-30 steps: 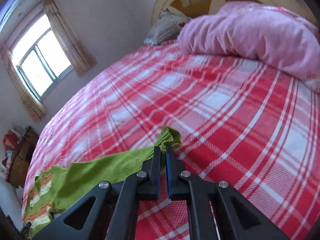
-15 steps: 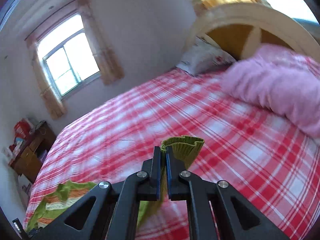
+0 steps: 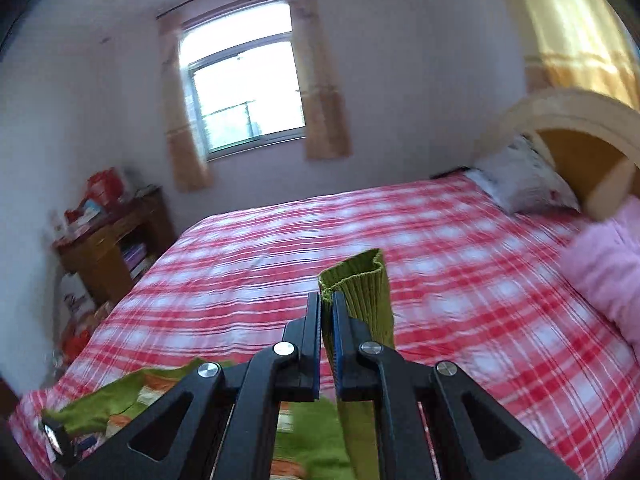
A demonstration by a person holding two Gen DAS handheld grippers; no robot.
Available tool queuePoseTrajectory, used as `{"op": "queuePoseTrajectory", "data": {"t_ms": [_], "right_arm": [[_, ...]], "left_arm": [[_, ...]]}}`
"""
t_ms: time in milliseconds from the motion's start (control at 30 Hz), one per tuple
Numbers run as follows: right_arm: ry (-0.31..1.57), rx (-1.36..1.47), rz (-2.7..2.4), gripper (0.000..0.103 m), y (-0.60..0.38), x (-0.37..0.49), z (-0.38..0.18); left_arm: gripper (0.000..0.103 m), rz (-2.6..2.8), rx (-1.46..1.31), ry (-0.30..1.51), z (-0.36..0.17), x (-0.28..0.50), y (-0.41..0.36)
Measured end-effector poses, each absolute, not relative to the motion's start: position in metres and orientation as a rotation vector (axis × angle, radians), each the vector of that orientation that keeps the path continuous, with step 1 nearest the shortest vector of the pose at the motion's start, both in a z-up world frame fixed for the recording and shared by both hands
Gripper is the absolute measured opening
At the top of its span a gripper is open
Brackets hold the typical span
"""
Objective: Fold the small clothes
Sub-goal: 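Carry the held sleeve across the sweater body and open the right tool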
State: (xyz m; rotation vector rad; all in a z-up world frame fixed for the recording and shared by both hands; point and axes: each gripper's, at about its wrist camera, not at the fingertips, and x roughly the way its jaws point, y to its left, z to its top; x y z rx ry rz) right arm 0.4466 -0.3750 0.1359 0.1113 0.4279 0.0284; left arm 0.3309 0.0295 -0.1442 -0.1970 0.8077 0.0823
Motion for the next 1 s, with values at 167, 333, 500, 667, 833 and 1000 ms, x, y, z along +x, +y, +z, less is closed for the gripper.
{"op": "queuePoseTrajectory", "data": {"t_ms": [167,333,500,667,833,1000], "right_arm": [[0.43,0.02,0.14,0.004,-0.299,0.458,0.141],[0.441,-0.045,0.251,0.004,-0.231,0.466,0.134],[0.499,-0.094,0.369,0.004,-0.155,0.474,0.085],[0.632,-0.13,0.494,0.004,-0.078,0.483,-0.023],[0.752,-0.163,0.523,0.016,-0.059,0.487,-0.101],[0.701,-0.068,0.474,0.058,-0.123,0.457,-0.091]], "left_arm": [[0.103,0.074,-0.232,0.811,-0.149,0.33,0.04],[0.103,0.064,-0.256,0.805,-0.151,0.328,0.044],[0.103,0.08,-0.267,0.812,-0.153,0.327,0.046],[0.103,0.063,-0.219,0.844,-0.156,0.329,0.038],[0.103,0.055,-0.206,0.845,-0.157,0.325,0.038],[0.101,0.016,-0.178,0.853,-0.153,0.319,0.036]]}}
